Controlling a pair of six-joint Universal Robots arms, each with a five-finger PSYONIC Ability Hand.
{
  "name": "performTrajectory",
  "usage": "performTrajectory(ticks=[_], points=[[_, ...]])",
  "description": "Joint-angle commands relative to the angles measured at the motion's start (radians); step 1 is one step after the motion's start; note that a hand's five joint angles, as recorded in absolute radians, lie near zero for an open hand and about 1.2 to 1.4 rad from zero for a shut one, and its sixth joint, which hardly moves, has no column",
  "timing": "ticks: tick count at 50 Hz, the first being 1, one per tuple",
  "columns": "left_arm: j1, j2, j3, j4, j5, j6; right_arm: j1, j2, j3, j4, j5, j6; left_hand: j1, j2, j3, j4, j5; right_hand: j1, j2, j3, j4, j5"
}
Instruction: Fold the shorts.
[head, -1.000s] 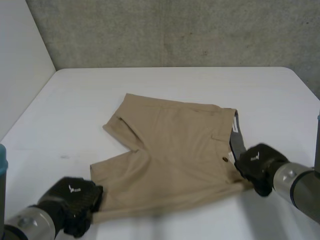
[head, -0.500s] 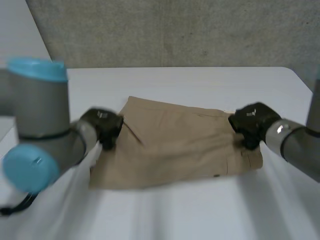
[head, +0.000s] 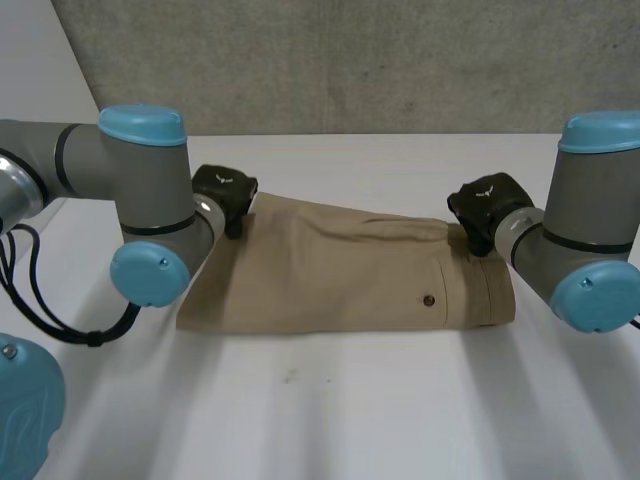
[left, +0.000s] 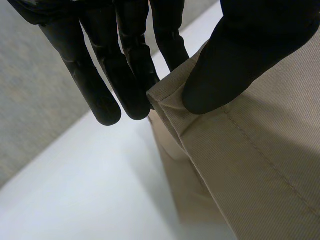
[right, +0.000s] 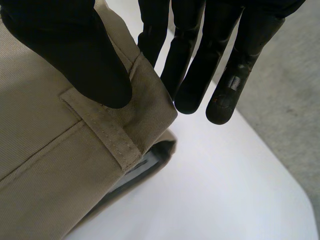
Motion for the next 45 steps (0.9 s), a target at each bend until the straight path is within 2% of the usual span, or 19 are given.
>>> performTrajectory(ticks=[1,10,16,17,18,19,20,21,24,28,34,37,40,45], points=[[0.005,-0.083,0.077,0.192,0.001,0.041,-0.001,0.068,-0.062,-0.153,0.028,0.007,0.29,0.198,0.209,0.199,0.227,0.416,0.216,0.209,0.204,0.225],[0.008,-0.208,0.132,0.486,0.012,0.122,-0.002,0.165,-0.088,-0.371,0.094,-0.007,0.29,0.198,0.209,0.199,0.227,0.416,0.216,0.209,0.204,0.225],[0.02,-0.319,0.226,0.58,0.023,0.125,-0.001,0.284,-0.147,-0.453,0.117,-0.053,0.29,0.198,0.209,0.199,0.227,0.416,0.216,0.209,0.204,0.225],[0.02,-0.33,0.232,0.586,0.03,0.122,-0.001,0.295,-0.156,-0.457,0.12,-0.063,0.272,0.181,0.192,0.182,0.21,0.292,0.092,0.085,0.08,0.101],[0.02,-0.343,0.237,0.595,0.044,0.122,-0.001,0.304,-0.161,-0.462,0.121,-0.069,-0.274,-0.365,-0.355,-0.365,-0.337,-0.011,-0.211,-0.218,-0.224,-0.202],[0.02,-0.346,0.238,0.6,0.049,0.12,0.001,0.311,-0.162,-0.474,0.123,-0.074,-0.692,-0.784,-0.773,-0.783,-0.755,-0.724,-0.924,-0.93,-0.936,-0.914],[0.02,-0.348,0.238,0.605,0.047,0.12,0.002,0.309,-0.162,-0.482,0.123,-0.074,-0.932,-1.024,-1.013,-1.023,-0.995,-0.806,-1.006,-1.013,-1.018,-0.996],[0.018,-0.348,0.237,0.612,0.05,0.119,0.002,0.306,-0.162,-0.491,0.121,-0.074,-0.874,-0.965,-0.955,-0.965,-0.937,-0.806,-1.006,-1.013,-1.018,-0.996],[0.008,-0.337,0.217,0.617,0.05,0.116,0.002,0.259,-0.136,-0.526,0.124,-0.047,-0.932,-1.024,-1.013,-1.023,-0.995,-0.806,-1.006,-1.013,-1.018,-0.996],[-0.006,-0.265,0.14,0.615,0.047,0.113,-0.001,0.121,-0.056,-0.53,0.12,0.064,-0.932,-1.024,-1.013,-1.023,-0.995,-0.806,-1.006,-1.013,-1.018,-0.996],[-0.003,-0.034,-0.111,0.609,0.046,0.111,-0.01,-0.076,0.103,-0.488,0.095,0.208,-0.932,-1.024,-1.013,-1.023,-0.995,-0.806,-1.006,-1.013,-1.018,-0.996],[0.0,0.09,-0.276,0.606,0.046,0.105,-0.013,-0.174,0.209,-0.415,0.046,0.234,-0.932,-1.024,-1.013,-1.023,-0.995,-0.806,-1.006,-1.013,-1.018,-0.996],[0.003,0.181,-0.404,0.602,0.047,0.073,-0.028,-0.22,0.306,-0.352,-0.004,0.236,-0.932,-1.024,-1.013,-1.023,-0.995,-0.806,-1.006,-1.013,-1.018,-0.996],[0.011,0.359,-0.671,0.597,0.057,-0.085,-0.059,-0.249,0.445,-0.306,-0.044,0.236,-0.932,-1.024,-1.013,-1.023,-0.995,-0.734,-0.934,-0.941,-0.946,-0.925]])
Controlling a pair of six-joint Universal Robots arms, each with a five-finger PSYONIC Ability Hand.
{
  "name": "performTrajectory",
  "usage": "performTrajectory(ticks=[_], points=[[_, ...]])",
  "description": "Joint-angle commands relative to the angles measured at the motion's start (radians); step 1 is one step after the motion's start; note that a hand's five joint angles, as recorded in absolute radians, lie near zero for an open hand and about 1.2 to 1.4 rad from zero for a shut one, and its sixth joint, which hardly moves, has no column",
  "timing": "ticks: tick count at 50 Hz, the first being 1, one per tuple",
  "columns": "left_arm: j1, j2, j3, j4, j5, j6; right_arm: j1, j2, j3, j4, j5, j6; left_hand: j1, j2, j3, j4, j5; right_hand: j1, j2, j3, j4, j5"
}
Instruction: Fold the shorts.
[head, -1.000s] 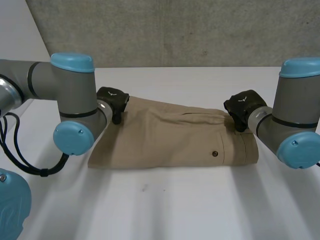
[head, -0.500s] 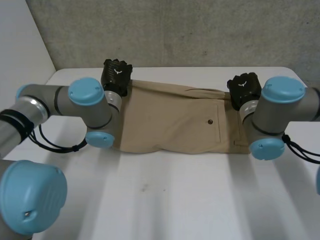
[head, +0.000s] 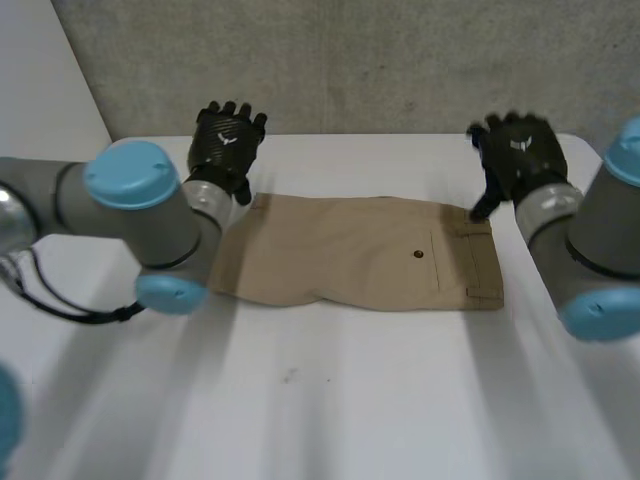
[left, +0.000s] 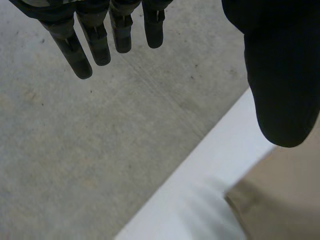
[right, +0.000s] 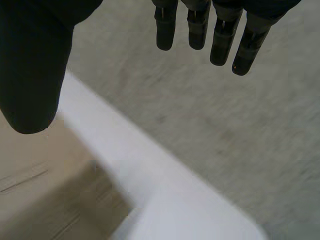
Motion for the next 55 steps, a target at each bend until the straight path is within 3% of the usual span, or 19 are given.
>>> performTrajectory(ticks=[1,8,16,23,26,27,28,36,47,49,55], points=[[0.012,0.241,-0.362,-0.007,0.011,-0.191,-0.042,-0.065,0.23,0.083,-0.074,-0.003,-0.022,-0.03,-0.046,-0.033,-0.046,0.102,0.084,0.097,0.07,0.063],[0.019,0.309,-0.539,-0.009,0.016,-0.377,-0.046,-0.062,0.329,0.028,-0.071,-0.006,-0.022,-0.03,-0.046,-0.033,-0.046,0.217,0.198,0.211,0.185,0.178],[0.019,0.303,-0.574,-0.006,0.014,-0.383,-0.054,0.05,0.369,-0.214,-0.074,-0.021,-0.022,-0.03,-0.046,-0.033,-0.046,0.413,0.395,0.408,0.382,0.374],[0.021,0.296,-0.576,-0.006,0.014,-0.383,-0.057,0.122,0.349,-0.285,-0.069,-0.049,-0.022,-0.03,-0.046,-0.033,-0.046,0.56,0.542,0.555,0.529,0.521],[0.022,0.295,-0.576,-0.004,0.014,-0.383,-0.059,0.14,0.34,-0.288,-0.064,-0.079,-0.022,-0.03,-0.046,-0.033,-0.046,0.826,0.808,0.821,0.795,0.788],[0.022,0.295,-0.576,-0.004,0.014,-0.383,-0.06,0.143,0.333,-0.288,-0.061,-0.093,-0.022,-0.03,-0.046,-0.033,-0.046,1.147,1.129,1.142,1.116,1.108],[0.022,0.295,-0.576,-0.003,0.014,-0.383,-0.062,0.145,0.33,-0.29,-0.061,-0.098,-0.022,-0.03,-0.046,-0.033,-0.046,1.187,1.169,1.182,1.156,1.148],[0.022,0.295,-0.578,-0.006,0.014,-0.383,-0.138,0.114,0.326,-0.262,-0.058,-0.141,-0.022,-0.03,-0.046,-0.033,-0.046,1.188,1.17,1.182,1.156,1.149],[0.035,0.315,-0.576,-0.009,0.013,-0.385,-0.253,-0.004,0.266,-0.127,-0.058,-0.521,-0.022,-0.03,-0.046,-0.033,-0.046,1.188,1.17,1.182,1.156,1.149],[0.036,0.329,-0.575,-0.009,0.014,-0.385,-0.241,-0.01,0.252,-0.127,-0.061,-0.569,-0.022,-0.03,-0.046,-0.033,-0.046,1.188,1.17,1.182,1.156,1.149],[0.036,0.365,-0.567,-0.006,0.016,-0.388,-0.022,-0.022,0.148,-0.124,-0.077,-0.63,-0.022,-0.03,-0.046,-0.033,-0.046,1.188,1.17,1.182,1.156,1.149]])
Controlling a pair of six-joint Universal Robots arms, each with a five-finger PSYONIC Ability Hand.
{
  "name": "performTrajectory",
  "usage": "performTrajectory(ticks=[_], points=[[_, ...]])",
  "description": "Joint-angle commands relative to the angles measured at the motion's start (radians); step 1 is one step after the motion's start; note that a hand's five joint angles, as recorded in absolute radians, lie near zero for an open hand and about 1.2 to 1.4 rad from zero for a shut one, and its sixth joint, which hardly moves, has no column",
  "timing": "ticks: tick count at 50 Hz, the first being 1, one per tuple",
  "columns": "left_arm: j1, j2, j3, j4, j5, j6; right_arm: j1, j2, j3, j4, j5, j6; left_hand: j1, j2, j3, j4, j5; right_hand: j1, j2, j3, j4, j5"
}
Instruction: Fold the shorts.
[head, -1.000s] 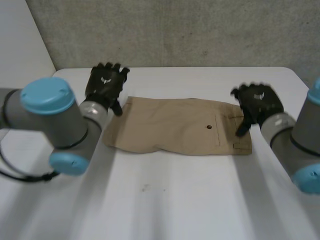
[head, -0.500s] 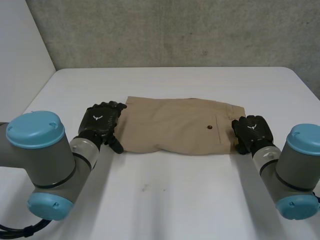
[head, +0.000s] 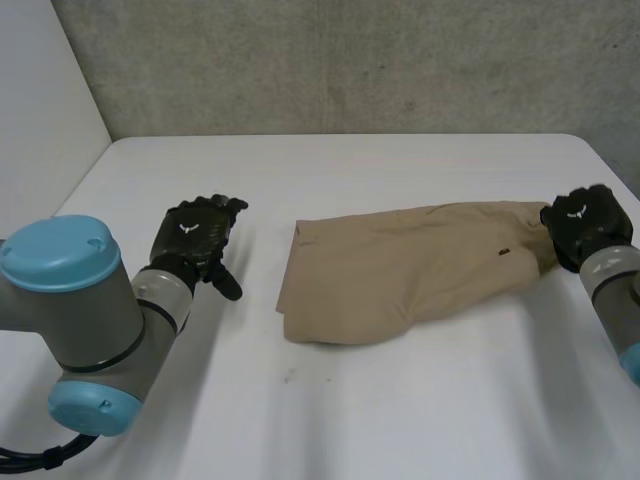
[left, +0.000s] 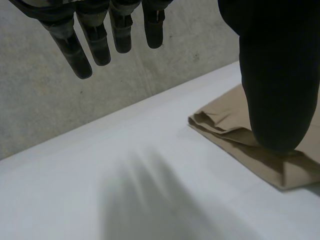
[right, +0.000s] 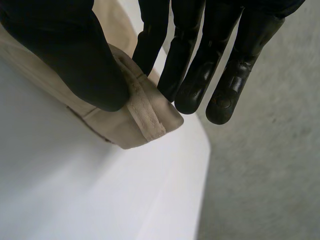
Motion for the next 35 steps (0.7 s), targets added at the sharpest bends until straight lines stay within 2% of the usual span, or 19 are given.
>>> performTrajectory(ticks=[1,6,11,16,18,19,21,22,24,29,30,33,35], points=[[0.001,0.047,0.012,0.002,0.002,-0.003,0.234,-0.015,-0.123,0.001,-0.016,-0.084,-0.022,-0.03,-0.046,-0.033,-0.046,0.446,0.216,0.219,0.205,0.259],[0.003,0.091,0.05,0.004,-0.001,-0.003,0.372,0.023,-0.184,0.001,-0.071,-0.086,-0.022,-0.03,-0.046,-0.033,-0.046,0.446,0.216,0.219,0.205,0.259],[0.001,0.105,0.115,0.002,-0.004,-0.006,0.532,0.107,-0.193,0.001,-0.257,-0.083,-0.022,-0.03,-0.046,-0.033,-0.046,0.446,0.216,0.219,0.205,0.259],[-0.005,0.104,0.179,0.002,-0.005,-0.008,0.555,0.156,-0.184,0.002,-0.372,-0.029,-0.022,-0.03,-0.046,-0.033,-0.046,0.433,0.203,0.205,0.191,0.246],[-0.01,0.091,0.215,0.001,-0.005,-0.008,0.555,0.159,-0.184,0.004,-0.384,0.011,-0.022,-0.03,-0.046,-0.033,-0.046,0.115,-0.116,-0.113,-0.127,-0.073],[-0.011,0.088,0.225,-0.001,-0.005,-0.008,0.554,0.156,-0.184,0.001,-0.39,0.06,-0.022,-0.03,-0.046,-0.033,-0.046,-0.207,-0.437,-0.435,-0.449,-0.394],[-0.013,0.066,0.262,-0.002,-0.007,-0.011,0.554,0.153,-0.192,0.001,-0.386,0.117,-0.022,-0.03,-0.046,-0.033,-0.046,-0.432,-0.662,-0.66,-0.674,-0.62],[-0.014,0.053,0.274,-0.004,-0.007,-0.012,0.549,0.141,-0.201,-0.002,-0.38,0.178,-0.022,-0.03,-0.046,-0.033,-0.046,-0.637,-0.867,-0.864,-0.878,-0.824],[-0.017,0.027,0.3,-0.01,-0.007,-0.018,0.538,0.117,-0.215,-0.003,-0.366,0.248,-0.022,-0.03,-0.046,-0.033,-0.046,-0.775,-1.005,-1.003,-1.017,-0.963],[-0.054,-0.065,0.423,-0.085,-0.005,-0.061,0.437,0.018,-0.258,0.002,-0.236,0.508,-0.022,-0.03,-0.046,-0.033,-0.046,-0.775,-1.005,-1.003,-1.017,-0.963],[-0.06,-0.083,0.445,-0.102,-0.005,-0.072,0.41,0.006,-0.277,0.016,-0.198,0.596,-0.022,-0.03,-0.046,-0.033,-0.046,-0.775,-1.005,-1.003,-1.017,-0.963],[-0.082,-0.154,0.527,-0.18,-0.005,-0.115,0.391,0.023,-0.325,0.068,-0.164,0.692,-0.022,-0.03,-0.046,-0.033,-0.046,-0.775,-1.005,-1.003,-1.017,-0.963],[-0.088,-0.191,0.566,-0.226,-0.004,-0.138,0.38,0.066,-0.396,0.158,-0.17,0.743,-0.022,-0.03,-0.046,-0.033,-0.046,-0.775,-1.005,-1.003,-1.017,-0.963]])
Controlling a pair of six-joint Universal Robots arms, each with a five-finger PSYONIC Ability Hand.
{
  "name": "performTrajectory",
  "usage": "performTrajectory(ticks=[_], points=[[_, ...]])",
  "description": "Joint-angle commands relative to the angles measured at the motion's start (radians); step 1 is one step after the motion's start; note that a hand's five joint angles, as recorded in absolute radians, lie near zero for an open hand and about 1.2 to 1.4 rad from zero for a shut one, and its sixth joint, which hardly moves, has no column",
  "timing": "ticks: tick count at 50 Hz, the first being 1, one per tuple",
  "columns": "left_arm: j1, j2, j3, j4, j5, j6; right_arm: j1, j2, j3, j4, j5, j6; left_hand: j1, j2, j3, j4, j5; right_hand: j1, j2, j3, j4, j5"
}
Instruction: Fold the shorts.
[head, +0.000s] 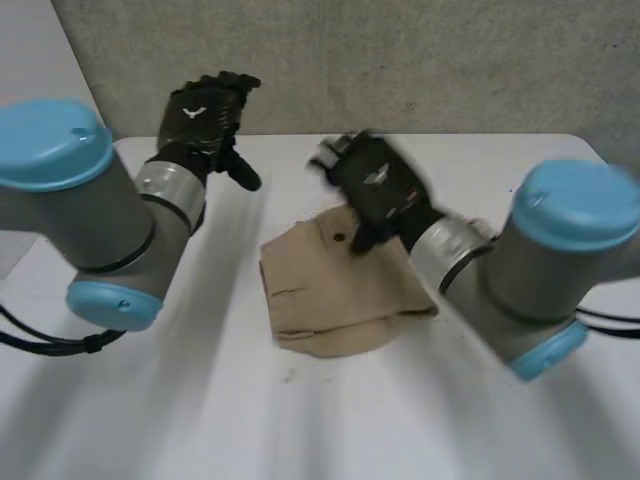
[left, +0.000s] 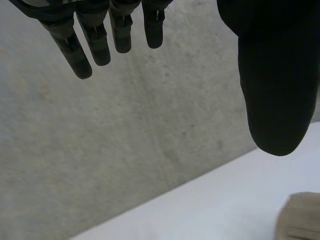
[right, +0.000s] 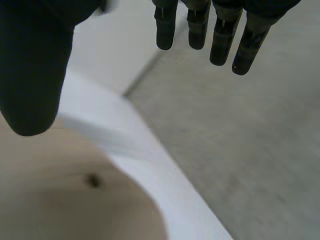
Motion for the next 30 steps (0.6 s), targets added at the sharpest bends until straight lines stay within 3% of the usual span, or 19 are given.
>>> performTrajectory(ticks=[1,7,13,20,30], points=[[-0.043,-0.171,0.181,-0.191,0.002,-0.1,-0.066,0.046,-0.155,0.175,0.071,0.237,-0.022,-0.03,-0.046,-0.033,-0.046,-0.032,-0.05,-0.038,-0.064,-0.072],[-0.086,-0.306,0.278,-0.334,-0.001,-0.153,-0.085,0.21,-0.343,0.411,0.035,0.241,-0.022,-0.03,-0.046,-0.033,-0.046,-0.032,-0.05,-0.038,-0.064,-0.072],[-0.101,-0.398,0.305,-0.424,-0.016,-0.154,-0.089,0.334,-0.443,0.517,-0.007,0.24,-0.022,-0.03,-0.046,-0.033,-0.046,-0.032,-0.05,-0.038,-0.064,-0.072],[-0.111,-0.433,0.302,-0.474,-0.07,-0.143,-0.095,0.436,-0.506,0.615,0.004,0.208,-0.022,-0.03,-0.046,-0.033,-0.046,-0.032,-0.05,-0.038,-0.064,-0.072],[-0.111,-0.435,0.301,-0.526,-0.071,-0.09,-0.093,0.442,-0.476,0.62,0.137,0.013,-0.022,-0.03,-0.046,-0.033,-0.046,-0.032,-0.05,-0.038,-0.064,-0.072]])
